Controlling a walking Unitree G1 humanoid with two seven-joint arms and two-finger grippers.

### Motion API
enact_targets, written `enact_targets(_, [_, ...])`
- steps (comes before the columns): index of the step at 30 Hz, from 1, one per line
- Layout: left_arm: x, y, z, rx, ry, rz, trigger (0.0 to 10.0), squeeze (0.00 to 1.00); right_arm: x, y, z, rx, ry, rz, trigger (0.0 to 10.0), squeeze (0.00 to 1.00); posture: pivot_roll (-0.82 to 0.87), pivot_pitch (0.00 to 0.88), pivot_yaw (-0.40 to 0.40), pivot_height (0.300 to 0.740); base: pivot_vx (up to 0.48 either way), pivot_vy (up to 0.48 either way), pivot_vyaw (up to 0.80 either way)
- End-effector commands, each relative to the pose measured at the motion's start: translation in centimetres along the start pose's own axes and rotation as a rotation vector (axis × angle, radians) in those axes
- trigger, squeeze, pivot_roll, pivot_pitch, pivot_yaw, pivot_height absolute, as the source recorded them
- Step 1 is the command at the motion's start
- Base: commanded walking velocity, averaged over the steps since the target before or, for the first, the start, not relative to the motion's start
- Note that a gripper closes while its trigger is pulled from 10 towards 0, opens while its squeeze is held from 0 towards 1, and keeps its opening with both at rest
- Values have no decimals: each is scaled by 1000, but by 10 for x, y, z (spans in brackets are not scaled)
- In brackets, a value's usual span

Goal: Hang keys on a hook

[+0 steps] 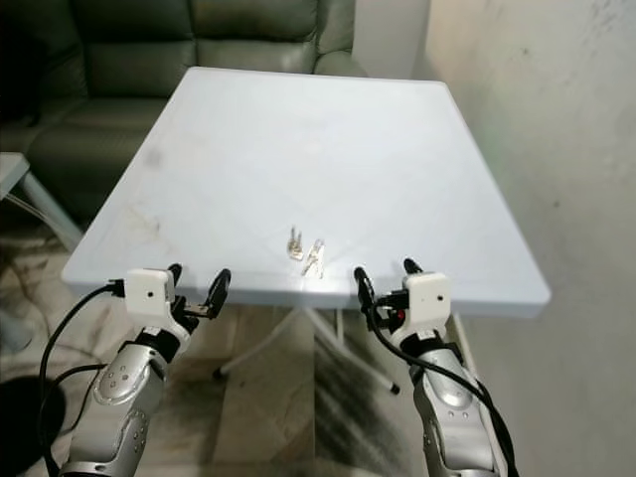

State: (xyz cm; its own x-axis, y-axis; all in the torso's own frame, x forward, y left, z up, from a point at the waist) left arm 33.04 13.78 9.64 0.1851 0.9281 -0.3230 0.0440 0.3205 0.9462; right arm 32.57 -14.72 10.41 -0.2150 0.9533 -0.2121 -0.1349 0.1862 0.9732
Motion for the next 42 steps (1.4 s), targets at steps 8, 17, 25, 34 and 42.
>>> enact_targets(8, [5, 3, -4, -22, 14, 32, 10000, 0, 8, 1, 2, -6, 34, 10, 10000, 0, 7, 69, -15, 740, 0, 0, 0])
enact_targets(17, [-15, -4, -12, 3, -83, 57, 10000, 0, 7, 3, 11, -10, 118, -33, 10000, 0, 8, 88, -12, 740, 0, 0, 0])
enact_targets(25, [-28, -12, -22, 24, -120, 58, 10000, 0, 4, 3, 26, -1, 190, -53, 10000, 0, 23, 109, -22, 740, 0, 0, 0])
enact_targets(34, [-30, -12, -29, 27, -123, 58, 10000, 0, 3, 12, 46, -24, 260, -80, 10000, 0, 39, 126, -36, 740, 0, 0, 0])
enact_targets(42, [-40, -14, -36, 39, -168, 71, 10000, 0, 11, 19, 60, -41, 351, -107, 10000, 0, 48, 148, -46, 740, 0, 0, 0])
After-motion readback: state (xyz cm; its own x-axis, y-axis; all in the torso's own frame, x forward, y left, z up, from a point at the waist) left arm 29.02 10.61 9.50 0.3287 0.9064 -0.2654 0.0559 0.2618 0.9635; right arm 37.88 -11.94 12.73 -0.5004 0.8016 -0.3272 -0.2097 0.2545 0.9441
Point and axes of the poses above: a point about 5 cm out from each wrist's last joint towards the gripper, its own z axis pointing out of the wrist towards the gripper, its own y axis along the axis of the wrist's last joint, x = y × z, the point moved 5 cm from there along z, pointing out of the wrist towards the gripper, and after that the axes turned 13 degrees about -z, right-handed, at the moved point
